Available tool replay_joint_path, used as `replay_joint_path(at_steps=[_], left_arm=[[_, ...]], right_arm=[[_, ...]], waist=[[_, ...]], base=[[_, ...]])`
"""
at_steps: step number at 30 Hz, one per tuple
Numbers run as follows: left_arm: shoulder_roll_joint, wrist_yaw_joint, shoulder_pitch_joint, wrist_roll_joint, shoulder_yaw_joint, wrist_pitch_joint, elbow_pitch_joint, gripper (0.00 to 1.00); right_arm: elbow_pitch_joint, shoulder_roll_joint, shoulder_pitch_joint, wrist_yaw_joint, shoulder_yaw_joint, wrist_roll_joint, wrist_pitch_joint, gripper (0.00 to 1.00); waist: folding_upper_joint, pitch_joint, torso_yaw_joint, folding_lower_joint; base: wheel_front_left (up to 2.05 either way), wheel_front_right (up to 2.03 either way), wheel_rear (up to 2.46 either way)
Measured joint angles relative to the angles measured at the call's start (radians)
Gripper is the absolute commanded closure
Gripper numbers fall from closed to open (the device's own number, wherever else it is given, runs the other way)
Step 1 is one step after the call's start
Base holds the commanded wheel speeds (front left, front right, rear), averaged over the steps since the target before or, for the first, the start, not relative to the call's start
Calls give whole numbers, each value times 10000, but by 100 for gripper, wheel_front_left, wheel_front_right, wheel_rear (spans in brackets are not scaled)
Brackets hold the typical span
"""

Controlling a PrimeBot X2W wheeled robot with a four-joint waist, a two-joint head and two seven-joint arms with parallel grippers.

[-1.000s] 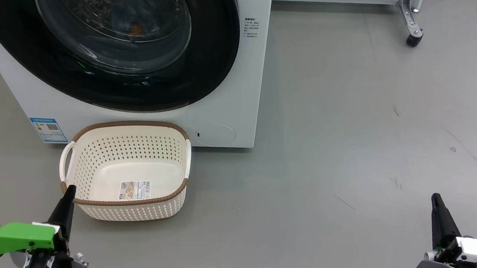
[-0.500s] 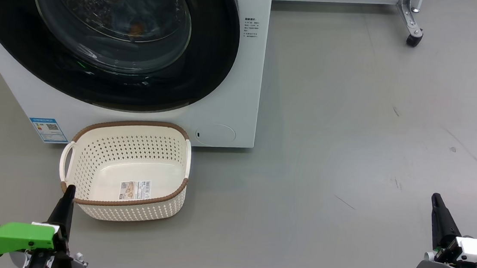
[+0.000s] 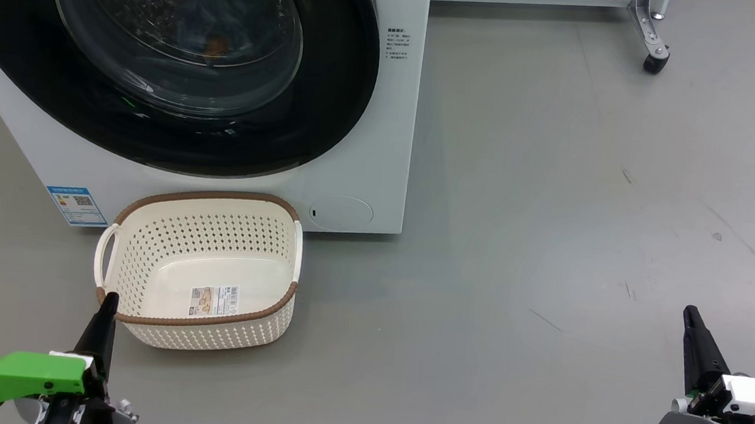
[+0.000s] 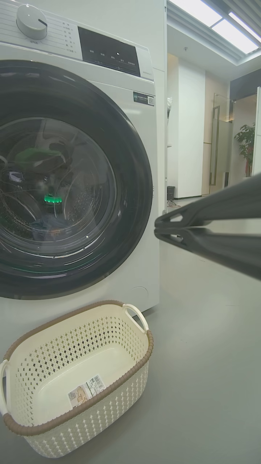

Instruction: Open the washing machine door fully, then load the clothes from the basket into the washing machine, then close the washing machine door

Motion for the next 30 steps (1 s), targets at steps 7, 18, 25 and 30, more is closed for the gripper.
replay_joint_path(at_steps=[7, 18, 25, 30], left_arm=[[0, 0, -1, 0, 12, 2, -4, 100], [-2, 0, -1, 0, 35, 82, -10, 100], [-4, 0, -1, 0, 56, 82, -13, 100], [-4, 0, -1, 0, 65, 84, -13, 100]], right_arm=[[-2, 2, 0, 0, -4, 0, 0, 100], [-4, 8, 0, 0, -8, 0, 12, 100], [-6, 10, 0, 0, -10, 0, 12, 100], [-6, 12, 0, 0, -13, -2, 12, 100]], waist=[[0, 0, 0, 0], [0, 1, 0, 0], [0, 1, 0, 0], [0, 2, 0, 0]], base=[[0, 0, 0], [0, 0, 0], [0, 0, 0], [0, 0, 0]])
